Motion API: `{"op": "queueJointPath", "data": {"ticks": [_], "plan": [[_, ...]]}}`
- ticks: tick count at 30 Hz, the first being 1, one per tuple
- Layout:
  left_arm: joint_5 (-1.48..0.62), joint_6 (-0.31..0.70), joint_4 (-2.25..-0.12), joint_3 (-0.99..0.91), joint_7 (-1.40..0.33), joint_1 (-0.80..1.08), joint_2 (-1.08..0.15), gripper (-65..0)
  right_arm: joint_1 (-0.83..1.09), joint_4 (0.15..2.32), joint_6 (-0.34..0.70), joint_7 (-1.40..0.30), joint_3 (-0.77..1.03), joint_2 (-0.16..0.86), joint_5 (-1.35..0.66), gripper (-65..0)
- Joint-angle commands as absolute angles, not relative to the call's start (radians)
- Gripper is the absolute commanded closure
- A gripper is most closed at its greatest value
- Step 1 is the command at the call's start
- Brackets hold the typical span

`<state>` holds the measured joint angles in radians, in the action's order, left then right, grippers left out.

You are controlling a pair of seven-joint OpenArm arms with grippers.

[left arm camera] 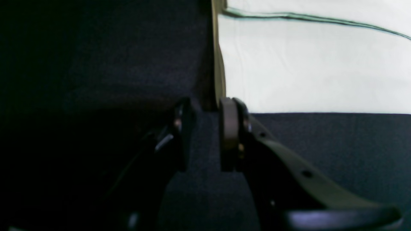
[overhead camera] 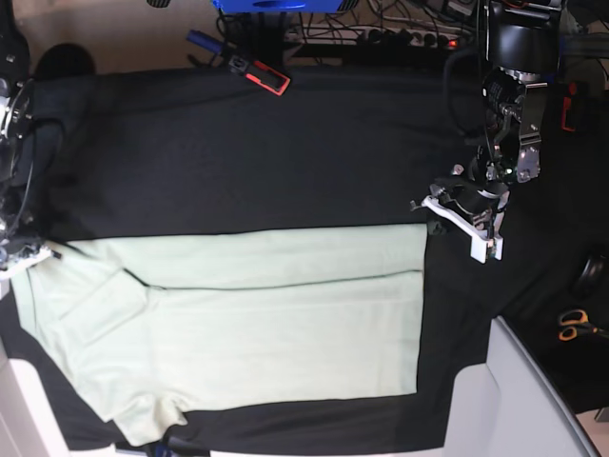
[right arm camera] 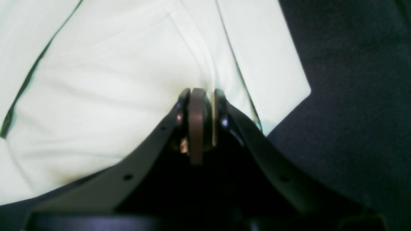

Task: Fold the T-shirt properly
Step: 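Regrasp the folded edge with both grippers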

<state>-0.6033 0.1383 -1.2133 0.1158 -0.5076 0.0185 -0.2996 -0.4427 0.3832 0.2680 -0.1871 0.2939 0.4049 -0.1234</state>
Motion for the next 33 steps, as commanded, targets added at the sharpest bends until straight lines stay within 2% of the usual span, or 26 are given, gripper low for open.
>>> {"op": "queueJointPath", "data": {"ticks": [1,18,20,24,25,27,29,33], "plan": [[-0.611,0.145,-1.230,0.110,-0.492,0.004,-0.312,-13.4,-0.469,0.397,0.268,-0.163,0.295,0.430,-0.125,-3.6],[-0.611,0.145,-1.230,0.110,-0.492,0.013,-0.311,-13.3,-0.473,0.397,0.265,-0.091,0.286,0.453,-0.120,-4.1],[-0.611,0.145,-1.230,0.110,-0.492,0.013,-0.311,-13.3,-0.473,0.397,0.265,-0.091,0.286,0.449,-0.120,-9.7],[-0.611,0.145,-1.230,0.110,-0.492,0.013,-0.309,-13.4,-0.473,0.406,0.265,-0.090,0.288,0.447,-0.122,-35.0],[-0.611,0.145,-1.230,0.110,-0.492,0.013,-0.309,-13.6,-0.473,0.409,0.265,-0.087,0.294,0.447,-0.125,-38.4],[-0.615,0.145,-1.230,0.110,-0.492,0.013,-0.309,-13.6,-0.470,0.438,0.265,-0.048,0.311,0.450,-0.136,-38.3],[-0.616,0.145,-1.230,0.110,-0.493,0.018,-0.308,-13.6,-0.450,0.469,0.265,-0.041,0.415,0.453,-0.180,-38.6],[-0.616,0.145,-1.230,0.110,-0.492,0.035,-0.308,-13.6,-0.404,0.515,0.271,-0.199,0.659,0.469,-0.266,-38.9]]}}
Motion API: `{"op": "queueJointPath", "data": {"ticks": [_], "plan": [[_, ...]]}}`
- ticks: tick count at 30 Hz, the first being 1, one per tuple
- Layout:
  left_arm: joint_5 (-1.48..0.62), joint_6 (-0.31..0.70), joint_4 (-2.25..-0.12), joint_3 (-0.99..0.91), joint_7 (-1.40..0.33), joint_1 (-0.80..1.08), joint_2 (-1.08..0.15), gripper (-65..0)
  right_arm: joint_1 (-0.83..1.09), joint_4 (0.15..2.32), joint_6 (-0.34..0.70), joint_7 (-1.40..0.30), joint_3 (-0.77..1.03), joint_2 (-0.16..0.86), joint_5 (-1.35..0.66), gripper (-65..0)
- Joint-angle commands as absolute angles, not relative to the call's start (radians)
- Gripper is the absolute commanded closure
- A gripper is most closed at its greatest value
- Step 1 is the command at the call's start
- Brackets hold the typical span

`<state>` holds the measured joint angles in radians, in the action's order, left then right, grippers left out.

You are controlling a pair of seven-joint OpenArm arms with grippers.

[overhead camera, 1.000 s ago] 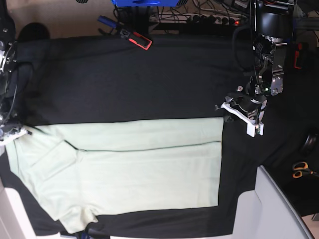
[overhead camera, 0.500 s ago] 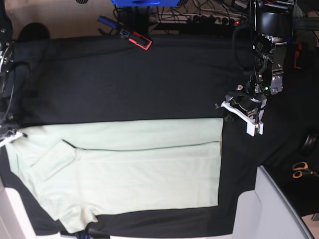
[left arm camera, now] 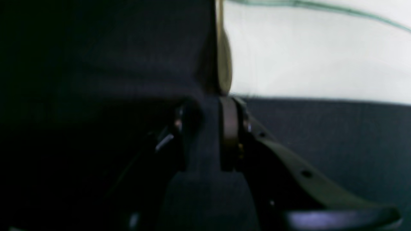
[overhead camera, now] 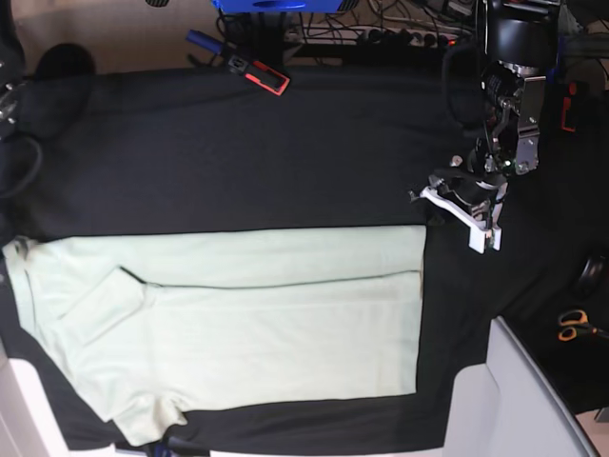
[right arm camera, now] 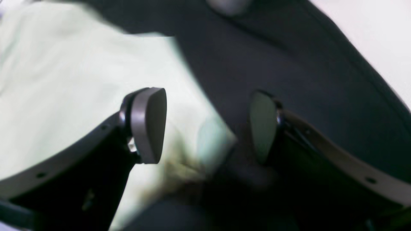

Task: Fold the T-shirt properly
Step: 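Regrasp the folded edge with both grippers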

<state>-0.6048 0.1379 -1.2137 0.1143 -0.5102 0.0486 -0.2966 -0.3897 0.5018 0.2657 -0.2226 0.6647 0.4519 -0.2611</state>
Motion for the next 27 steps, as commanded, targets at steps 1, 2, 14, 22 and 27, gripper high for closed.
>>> {"op": "queueJointPath", "data": {"ticks": [1,2,14,22,27], "plan": [[-0.616,0.145,-1.230,0.110,-0.492,0.035,-0.308,-13.6,-0.403,0.513,0.271,-0.240,0.694,0.467,-0.283,-39.9],[-0.616,0.145,-1.230,0.110,-0.492,0.035,-0.308,-13.6,-0.397,0.513,0.272,-0.274,0.727,0.466,-0.294,-41.6],[-0.616,0.145,-1.236,0.110,-0.492,0.033,-0.311,-13.6,-0.346,0.418,0.495,-0.415,0.931,0.430,-0.549,-44.8],[-0.616,0.145,-1.237,0.110,-0.492,0.033,-0.325,-13.6,-0.363,0.354,0.495,-0.369,0.929,0.430,-0.547,-44.8],[-0.616,0.145,-1.237,0.110,-0.492,0.033,-0.320,-13.6,-0.397,0.306,0.501,-0.369,0.929,0.430,-0.545,-44.8]]}}
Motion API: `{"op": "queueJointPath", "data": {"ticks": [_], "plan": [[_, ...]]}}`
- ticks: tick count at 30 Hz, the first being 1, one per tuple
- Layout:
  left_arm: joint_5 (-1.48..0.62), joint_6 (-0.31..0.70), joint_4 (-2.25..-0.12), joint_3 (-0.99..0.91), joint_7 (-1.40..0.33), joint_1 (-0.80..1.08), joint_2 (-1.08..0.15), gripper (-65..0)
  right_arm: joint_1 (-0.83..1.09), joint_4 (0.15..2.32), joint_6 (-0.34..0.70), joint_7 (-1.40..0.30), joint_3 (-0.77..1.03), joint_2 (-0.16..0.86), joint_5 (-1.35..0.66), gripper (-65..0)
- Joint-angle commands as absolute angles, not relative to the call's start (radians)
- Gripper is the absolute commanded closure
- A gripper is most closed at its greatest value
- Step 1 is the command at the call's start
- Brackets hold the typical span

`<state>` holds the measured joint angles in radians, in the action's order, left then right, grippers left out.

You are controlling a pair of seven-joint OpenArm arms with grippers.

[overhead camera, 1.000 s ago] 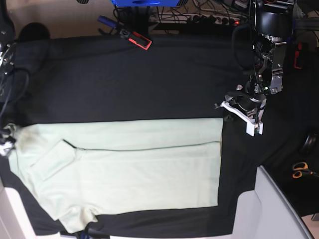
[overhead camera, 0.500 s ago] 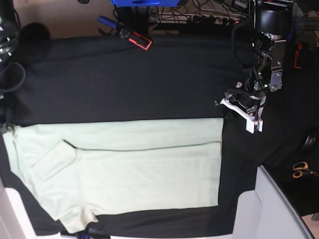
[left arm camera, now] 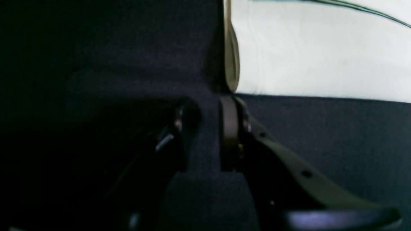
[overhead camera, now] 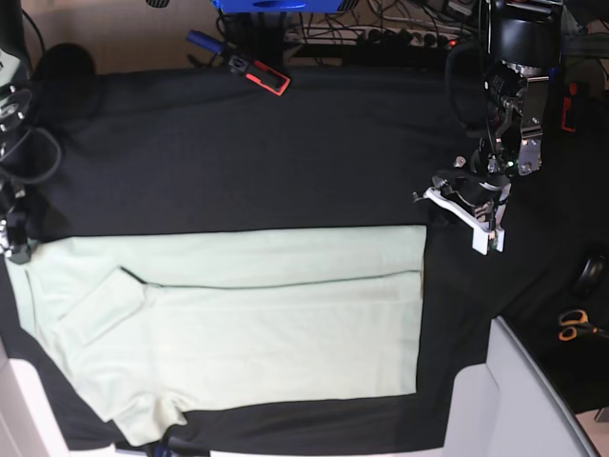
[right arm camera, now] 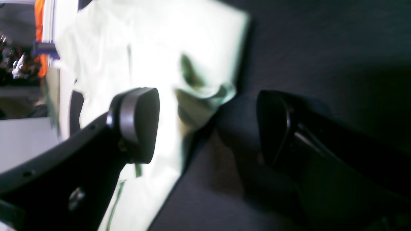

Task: Fold the T-shirt properly
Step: 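Regrasp the folded edge with both grippers, then drag the folded shirt with both grippers toward the robot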

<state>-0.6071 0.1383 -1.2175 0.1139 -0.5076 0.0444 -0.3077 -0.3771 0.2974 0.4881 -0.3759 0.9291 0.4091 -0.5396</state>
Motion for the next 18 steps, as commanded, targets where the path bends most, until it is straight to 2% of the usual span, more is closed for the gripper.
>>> {"op": "queueJointPath", "data": {"ticks": [1,6,12,18], "plan": [[-0.616,0.145,-1.237,0.110,-0.492,0.035,-0.320,-13.6,-0.400,0.306,0.501,-0.367,0.929,0.430,-0.545,-44.8],[-0.616,0.145,-1.237,0.110,-0.492,0.035,-0.320,-13.6,-0.421,0.288,0.501,-0.367,0.926,0.418,-0.544,-44.8],[-0.616,0.145,-1.237,0.110,-0.492,0.047,-0.321,-13.6,-0.441,0.286,0.498,-0.298,0.743,0.394,-0.549,-44.8],[-0.616,0.145,-1.237,0.110,-0.492,0.048,-0.325,-13.6,-0.444,0.286,0.495,-0.277,0.713,0.387,-0.550,-43.8]]}}
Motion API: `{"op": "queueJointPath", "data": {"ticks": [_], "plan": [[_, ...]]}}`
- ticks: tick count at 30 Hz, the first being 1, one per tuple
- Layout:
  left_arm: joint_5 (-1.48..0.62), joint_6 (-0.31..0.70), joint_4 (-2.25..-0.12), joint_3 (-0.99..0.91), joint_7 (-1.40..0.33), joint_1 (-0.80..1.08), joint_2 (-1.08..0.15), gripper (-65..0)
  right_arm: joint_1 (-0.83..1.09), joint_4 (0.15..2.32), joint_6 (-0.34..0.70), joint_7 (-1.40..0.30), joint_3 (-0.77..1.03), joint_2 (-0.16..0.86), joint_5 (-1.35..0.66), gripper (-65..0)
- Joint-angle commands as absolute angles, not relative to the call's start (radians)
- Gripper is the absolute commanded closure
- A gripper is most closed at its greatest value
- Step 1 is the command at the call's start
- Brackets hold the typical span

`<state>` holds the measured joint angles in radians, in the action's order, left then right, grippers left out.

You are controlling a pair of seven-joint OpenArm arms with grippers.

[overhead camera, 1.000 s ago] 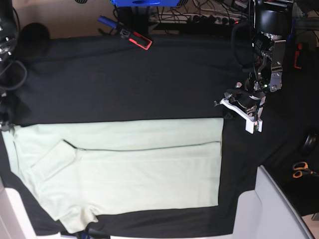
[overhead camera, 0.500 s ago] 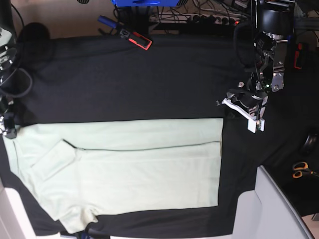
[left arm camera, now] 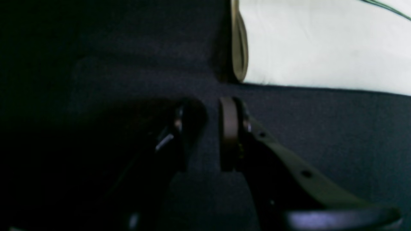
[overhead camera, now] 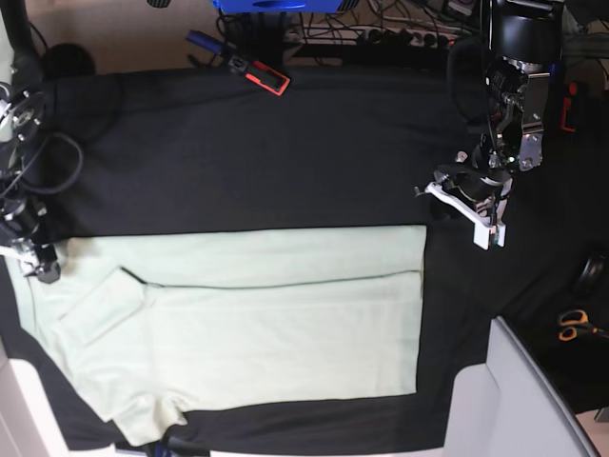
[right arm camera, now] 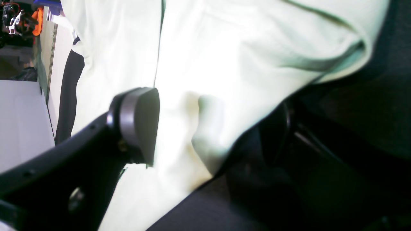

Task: Fold the T-shirt properly
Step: 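Drag the folded shirt with both grippers toward the robot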

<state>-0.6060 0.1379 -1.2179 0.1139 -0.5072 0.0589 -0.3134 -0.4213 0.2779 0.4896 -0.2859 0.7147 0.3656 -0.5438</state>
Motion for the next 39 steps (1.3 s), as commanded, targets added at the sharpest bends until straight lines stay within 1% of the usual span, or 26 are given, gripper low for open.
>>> {"op": "queueJointPath", "data": {"ticks": [1,2,3,4,6,7,10,11,12,16,23,26,32,37,39], "plan": [[-0.616,0.145,-1.237,0.110,-0.492,0.048,-0.323,-13.6,-0.444,0.286,0.495,-0.275,0.714,0.387,-0.550,-41.8],[-0.616,0.147,-1.237,0.110,-0.493,0.050,-0.323,-13.8,-0.444,0.286,0.495,-0.275,0.714,0.387,-0.550,-37.0],[-0.618,0.147,-1.237,0.110,-0.498,0.050,-0.320,-14.4,-0.444,0.286,0.495,-0.275,0.713,0.387,-0.550,-29.9],[-0.618,0.147,-1.237,0.110,-0.498,0.050,-0.318,-17.3,-0.444,0.286,0.495,-0.275,0.713,0.387,-0.550,-20.6],[-0.619,0.148,-1.237,0.110,-0.498,0.053,-0.309,-26.2,-0.444,0.286,0.495,-0.275,0.713,0.387,-0.550,-6.2],[-0.619,0.148,-1.237,0.110,-0.498,0.056,-0.300,-32.6,-0.444,0.286,0.495,-0.275,0.713,0.387,-0.550,-3.2],[-0.619,0.205,-1.239,0.110,-0.498,0.056,-0.272,-54.4,-0.444,0.286,0.495,-0.275,0.710,0.387,-0.549,-2.8],[-0.621,0.232,-1.239,0.108,-0.498,0.056,-0.262,-60.5,-0.444,0.286,0.495,-0.275,0.708,0.387,-0.549,-1.9],[-0.630,0.252,-1.236,0.097,-0.498,0.059,-0.246,-64.7,-0.444,0.286,0.495,-0.275,0.708,0.387,-0.549,-1.0],[-0.748,0.259,-1.228,0.012,-0.498,0.062,-0.191,-65.0,-0.441,0.286,0.495,-0.275,0.708,0.387,-0.547,-0.6],[-0.881,0.257,-1.225,-0.008,-0.493,0.051,-0.183,-65.0,-0.440,0.286,0.495,-0.282,0.707,0.387,-0.547,-0.6],[-0.917,0.255,-1.175,-0.010,-0.492,0.030,-0.182,-65.0,-0.440,0.286,0.495,-0.282,0.707,0.387,-0.547,-0.6],[-1.010,0.255,-0.960,-0.010,-0.492,-0.056,-0.182,-65.0,-0.440,0.286,0.495,-0.283,0.707,0.387,-0.547,-0.6],[-1.029,0.255,-0.937,-0.001,-0.492,-0.087,-0.180,-65.0,-0.438,0.286,0.495,-0.283,0.707,0.387,-0.547,-0.4],[-1.027,0.255,-0.937,-0.005,-0.493,-0.096,-0.162,-65.0,-0.438,0.286,0.495,-0.283,0.707,0.387,-0.547,-0.4]]}}
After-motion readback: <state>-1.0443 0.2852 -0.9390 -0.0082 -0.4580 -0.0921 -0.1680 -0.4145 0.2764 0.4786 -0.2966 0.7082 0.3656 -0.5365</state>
